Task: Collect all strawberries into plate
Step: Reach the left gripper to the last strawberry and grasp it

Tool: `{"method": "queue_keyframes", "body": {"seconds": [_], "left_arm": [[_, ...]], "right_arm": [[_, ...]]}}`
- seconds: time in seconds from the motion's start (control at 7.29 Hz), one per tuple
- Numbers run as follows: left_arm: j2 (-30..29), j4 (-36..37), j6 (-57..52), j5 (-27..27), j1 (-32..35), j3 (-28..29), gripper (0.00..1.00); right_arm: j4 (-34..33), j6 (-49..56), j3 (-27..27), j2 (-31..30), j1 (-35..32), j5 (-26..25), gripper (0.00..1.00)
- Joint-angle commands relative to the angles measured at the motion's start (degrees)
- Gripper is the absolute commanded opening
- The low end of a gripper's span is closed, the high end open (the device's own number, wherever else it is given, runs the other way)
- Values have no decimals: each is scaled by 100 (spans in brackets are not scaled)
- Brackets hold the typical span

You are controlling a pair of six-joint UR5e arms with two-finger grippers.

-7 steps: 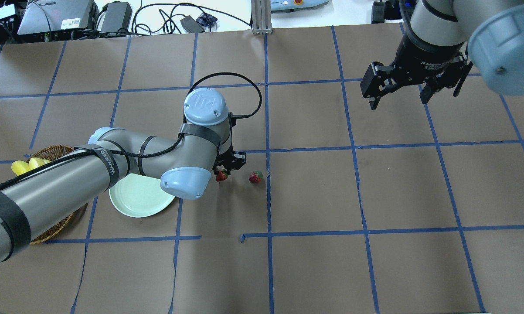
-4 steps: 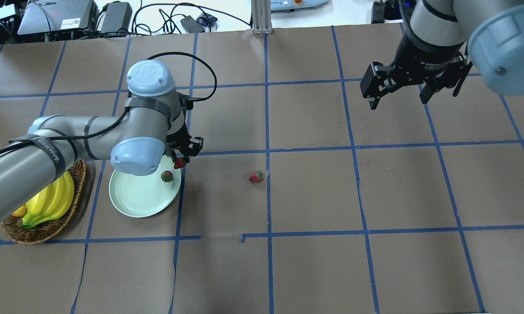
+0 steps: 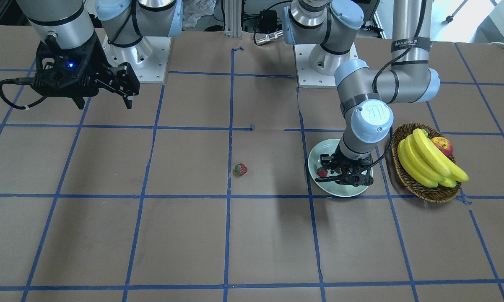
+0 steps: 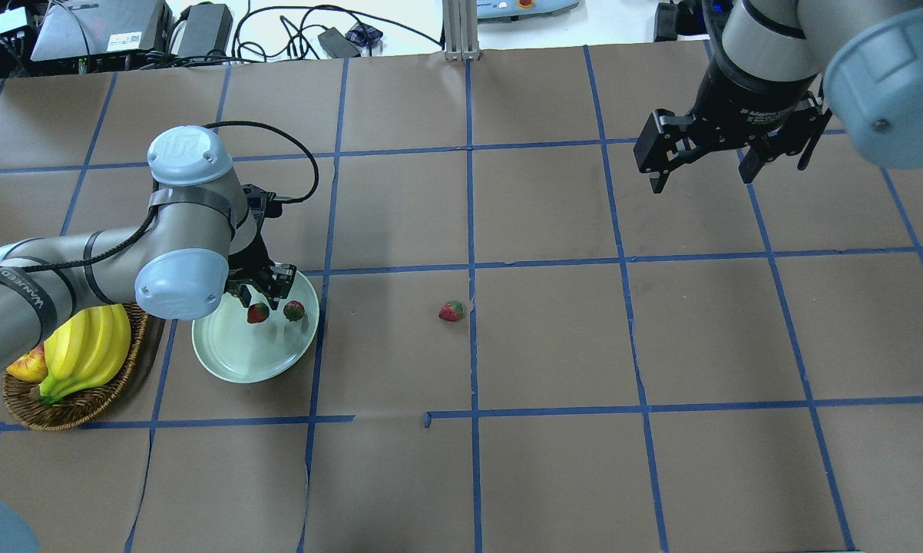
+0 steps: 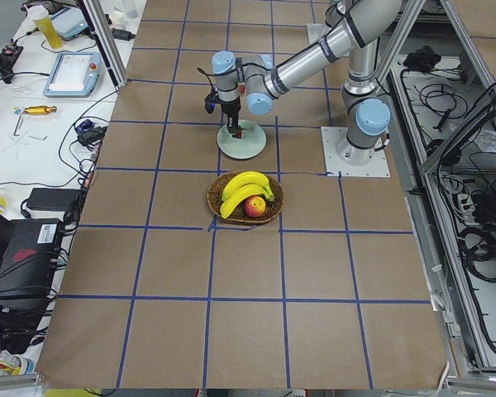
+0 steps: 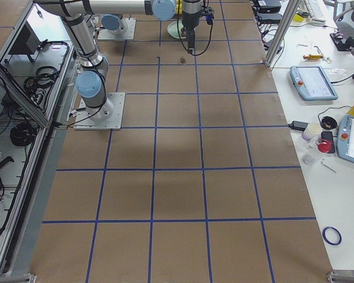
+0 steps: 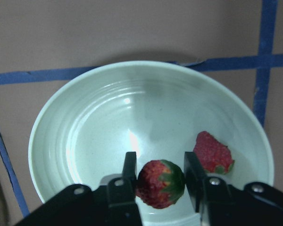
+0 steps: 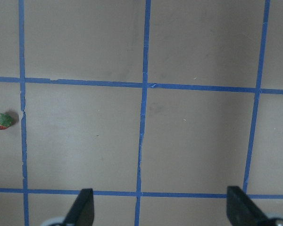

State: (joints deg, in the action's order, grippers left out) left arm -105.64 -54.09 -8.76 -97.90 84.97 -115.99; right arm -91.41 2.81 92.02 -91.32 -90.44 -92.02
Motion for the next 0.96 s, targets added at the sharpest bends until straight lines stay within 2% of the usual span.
{"method": "queue_keyframes", "body": {"seconds": [0.0,0.27,0.41,0.55,0.82], "left_arm": [[61,118,337,95,447,84,100],[-113,101,2141,165,1648,593,100],[-219,266,2977,462,2081,673,100],[-411,833,3490,612,2390,674,100],[-693,918,3504,640,2726,648,98]], "right_arm": [[0,0,0,0,0,0,100],[0,0,0,0,0,0,100],[-9,0,0,0,0,0,100],[0,0,0,0,0,0,100],[0,0,0,0,0,0,100]]}}
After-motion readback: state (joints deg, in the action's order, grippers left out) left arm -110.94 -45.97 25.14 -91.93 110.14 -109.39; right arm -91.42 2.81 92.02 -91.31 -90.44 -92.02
